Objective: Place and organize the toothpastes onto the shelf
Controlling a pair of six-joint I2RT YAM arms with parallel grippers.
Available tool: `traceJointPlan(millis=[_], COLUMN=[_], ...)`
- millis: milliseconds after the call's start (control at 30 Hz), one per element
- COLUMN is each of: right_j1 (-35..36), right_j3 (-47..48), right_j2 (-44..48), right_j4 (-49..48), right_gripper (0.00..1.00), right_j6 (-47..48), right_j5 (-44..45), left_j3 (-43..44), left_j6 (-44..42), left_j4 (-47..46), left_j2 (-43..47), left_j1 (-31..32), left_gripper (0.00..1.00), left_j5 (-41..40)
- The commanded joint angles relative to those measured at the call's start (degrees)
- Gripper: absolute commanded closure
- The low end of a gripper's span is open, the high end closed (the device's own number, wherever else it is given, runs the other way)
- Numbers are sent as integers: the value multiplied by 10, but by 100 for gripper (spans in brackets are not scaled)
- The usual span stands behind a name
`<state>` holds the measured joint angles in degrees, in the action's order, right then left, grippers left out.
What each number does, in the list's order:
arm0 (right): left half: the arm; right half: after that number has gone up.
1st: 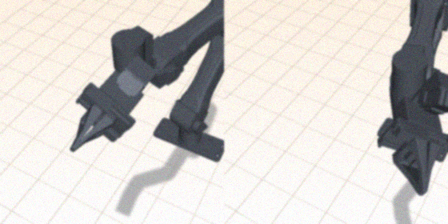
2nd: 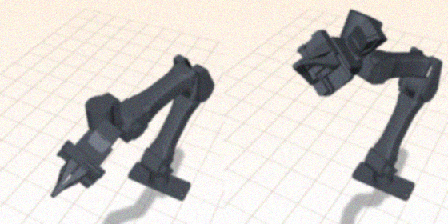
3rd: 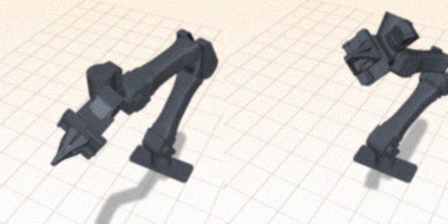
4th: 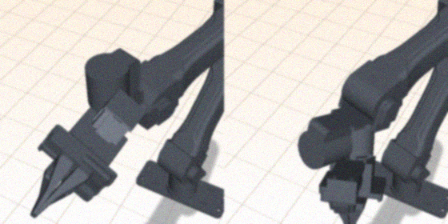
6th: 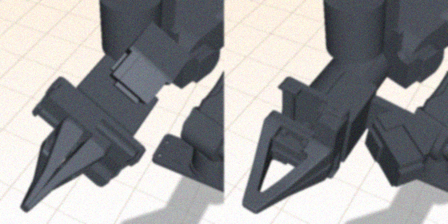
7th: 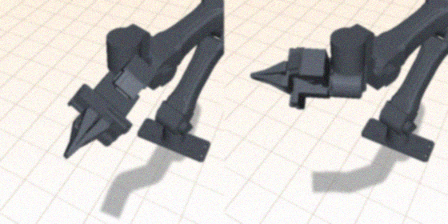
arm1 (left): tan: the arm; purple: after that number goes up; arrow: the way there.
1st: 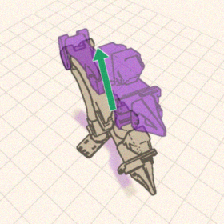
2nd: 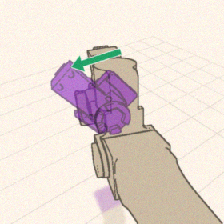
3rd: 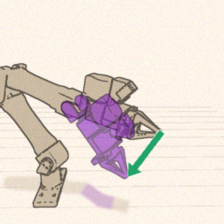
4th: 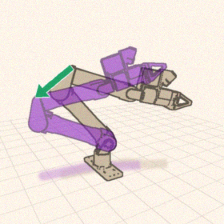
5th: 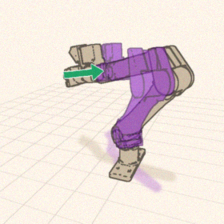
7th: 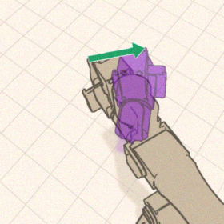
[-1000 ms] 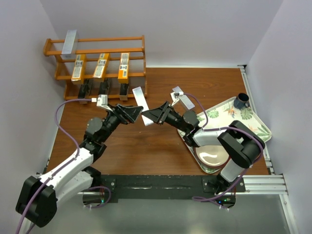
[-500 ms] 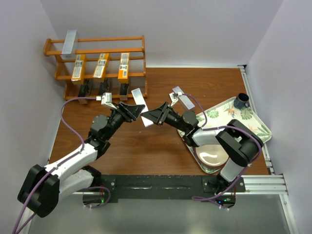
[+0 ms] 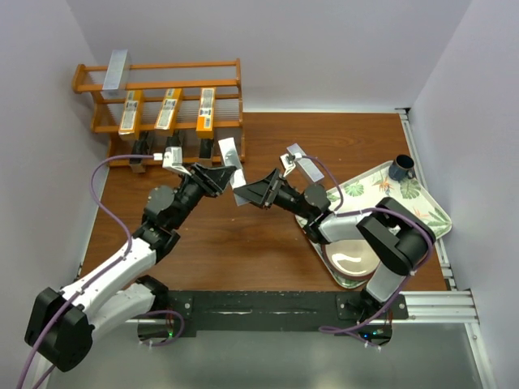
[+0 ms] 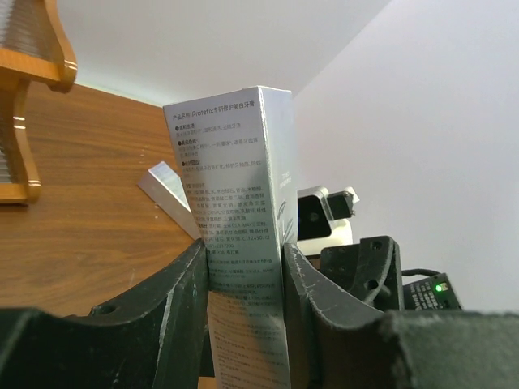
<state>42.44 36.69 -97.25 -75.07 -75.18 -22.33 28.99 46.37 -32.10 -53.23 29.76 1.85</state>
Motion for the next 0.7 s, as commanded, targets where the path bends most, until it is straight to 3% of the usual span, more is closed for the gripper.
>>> traceJointPlan(millis=[0,167,300,400,433,533,667], right_j1=[-11,-33,-47,-49,-49,-49,-49], right_j3=[9,-6,-9,11,21,74,165], right_j2=[2,26,82,154,177,234,234], right_j4=[-176,-160,-47,121,239,437,597], right_gripper=[11,2,1,1,1,1,1], right_j6=[-1,-4,41,126,151,216,263], right_j5=[-34,-66,-87,-77,-51,-3,44], left_j3=[71,134,166,190,195,212,219], left_j6=[-69,-171,-250,-308,-332,-363,-388], left_j4=[53,169,264,318,336,372,381], left_j2=[14,8,5,-5,-13,-24,-28], left_j1=[1,1,0,1,1,1,1], left_gripper=[69,67,65,63,63,62,61], left_j5=[-32,-47,-50,-43,-40,-9,44])
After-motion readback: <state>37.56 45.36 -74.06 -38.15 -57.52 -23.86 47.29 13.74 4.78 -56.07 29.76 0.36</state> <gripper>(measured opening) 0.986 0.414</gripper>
